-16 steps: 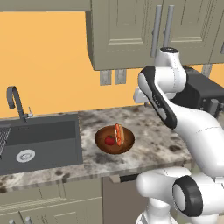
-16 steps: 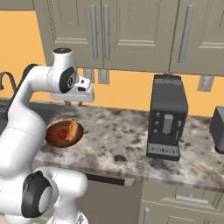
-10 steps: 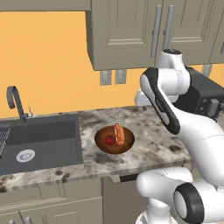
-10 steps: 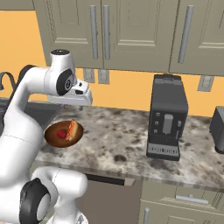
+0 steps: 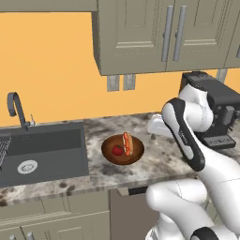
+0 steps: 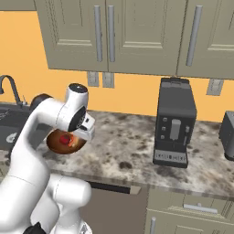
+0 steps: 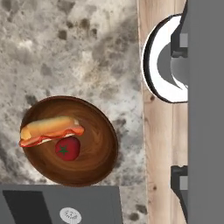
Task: Dump the tomato and hot dog from the bowl so the bowl can be washed. Place the bowl in the sink after clearing the leftovers.
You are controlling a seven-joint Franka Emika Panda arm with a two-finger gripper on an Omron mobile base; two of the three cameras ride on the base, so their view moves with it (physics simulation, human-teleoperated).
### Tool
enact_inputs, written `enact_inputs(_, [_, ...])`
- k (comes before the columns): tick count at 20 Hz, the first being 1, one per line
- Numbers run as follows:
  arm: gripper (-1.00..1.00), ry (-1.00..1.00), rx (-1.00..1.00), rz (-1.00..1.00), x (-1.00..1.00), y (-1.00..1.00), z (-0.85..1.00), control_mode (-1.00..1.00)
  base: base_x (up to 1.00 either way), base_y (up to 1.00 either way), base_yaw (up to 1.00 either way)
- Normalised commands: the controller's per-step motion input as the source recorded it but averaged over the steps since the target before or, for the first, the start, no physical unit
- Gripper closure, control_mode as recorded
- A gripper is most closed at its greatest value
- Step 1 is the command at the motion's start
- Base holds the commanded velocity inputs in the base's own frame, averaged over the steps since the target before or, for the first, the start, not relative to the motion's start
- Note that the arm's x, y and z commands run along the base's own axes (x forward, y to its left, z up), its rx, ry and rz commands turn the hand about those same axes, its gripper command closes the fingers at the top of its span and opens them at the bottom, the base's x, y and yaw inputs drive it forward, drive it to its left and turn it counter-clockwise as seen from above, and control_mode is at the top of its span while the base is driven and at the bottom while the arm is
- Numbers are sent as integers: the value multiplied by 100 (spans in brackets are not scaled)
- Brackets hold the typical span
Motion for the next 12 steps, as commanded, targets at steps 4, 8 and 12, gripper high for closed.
enact_inputs(4, [-100,5,3,-6,29,25,-34,-100,0,0,0])
enact_inputs(8, [-100,18,0,0,52,14,-19,-100,0,0,0])
enact_inputs(12, [-100,18,0,0,19,0,-38,-100,0,0,0])
